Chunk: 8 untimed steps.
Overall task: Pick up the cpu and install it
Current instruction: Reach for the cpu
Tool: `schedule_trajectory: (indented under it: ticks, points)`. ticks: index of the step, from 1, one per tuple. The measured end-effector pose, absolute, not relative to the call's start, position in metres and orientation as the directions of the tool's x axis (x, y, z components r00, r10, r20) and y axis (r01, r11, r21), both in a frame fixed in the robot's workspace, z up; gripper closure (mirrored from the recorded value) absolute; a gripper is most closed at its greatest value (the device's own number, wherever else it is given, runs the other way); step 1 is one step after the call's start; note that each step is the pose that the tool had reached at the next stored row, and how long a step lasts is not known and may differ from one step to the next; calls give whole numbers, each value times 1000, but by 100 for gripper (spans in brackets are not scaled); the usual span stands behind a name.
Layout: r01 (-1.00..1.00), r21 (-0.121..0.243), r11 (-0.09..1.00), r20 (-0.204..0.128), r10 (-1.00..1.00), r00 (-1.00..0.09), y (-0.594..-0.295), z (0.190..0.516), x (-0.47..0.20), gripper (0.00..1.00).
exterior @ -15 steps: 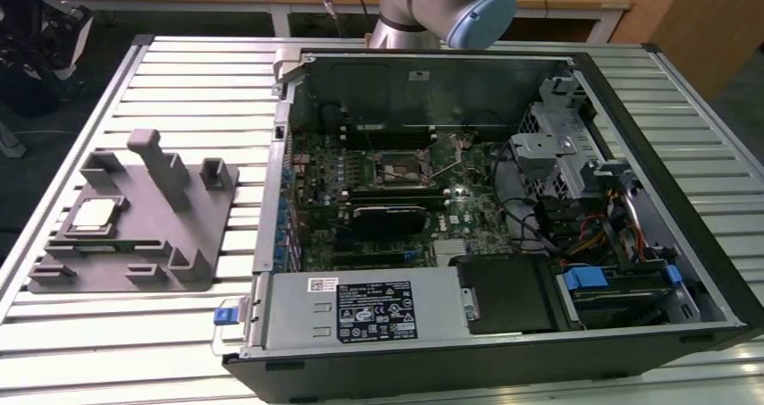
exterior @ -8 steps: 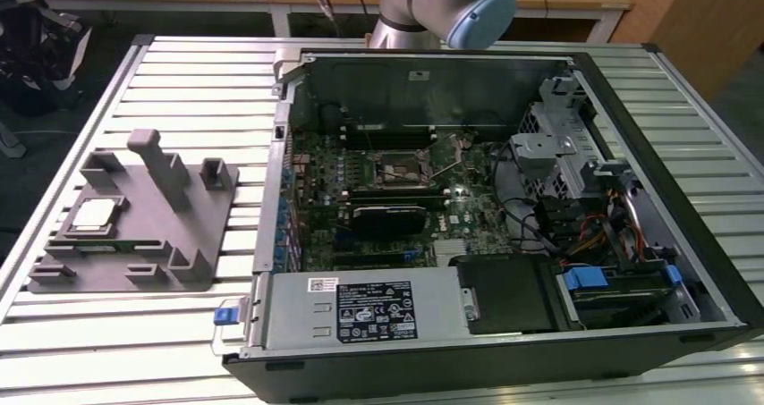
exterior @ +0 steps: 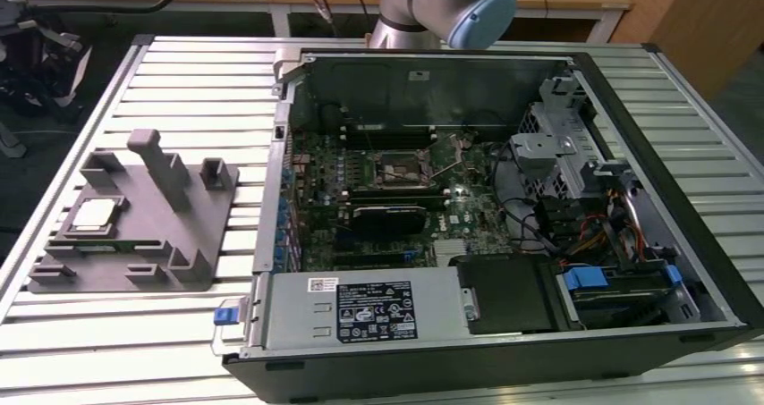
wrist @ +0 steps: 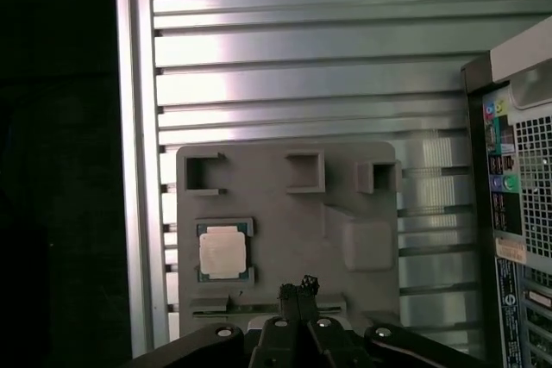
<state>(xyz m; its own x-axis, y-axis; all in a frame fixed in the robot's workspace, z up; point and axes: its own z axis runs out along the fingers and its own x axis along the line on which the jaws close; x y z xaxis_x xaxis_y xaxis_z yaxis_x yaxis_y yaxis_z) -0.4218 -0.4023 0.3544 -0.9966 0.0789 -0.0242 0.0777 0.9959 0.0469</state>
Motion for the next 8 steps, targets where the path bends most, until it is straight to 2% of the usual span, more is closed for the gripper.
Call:
schedule_trajectory:
  ticks: [8]
  points:
    - [78,47,996,-24,79,-997,-402,340,-432,89]
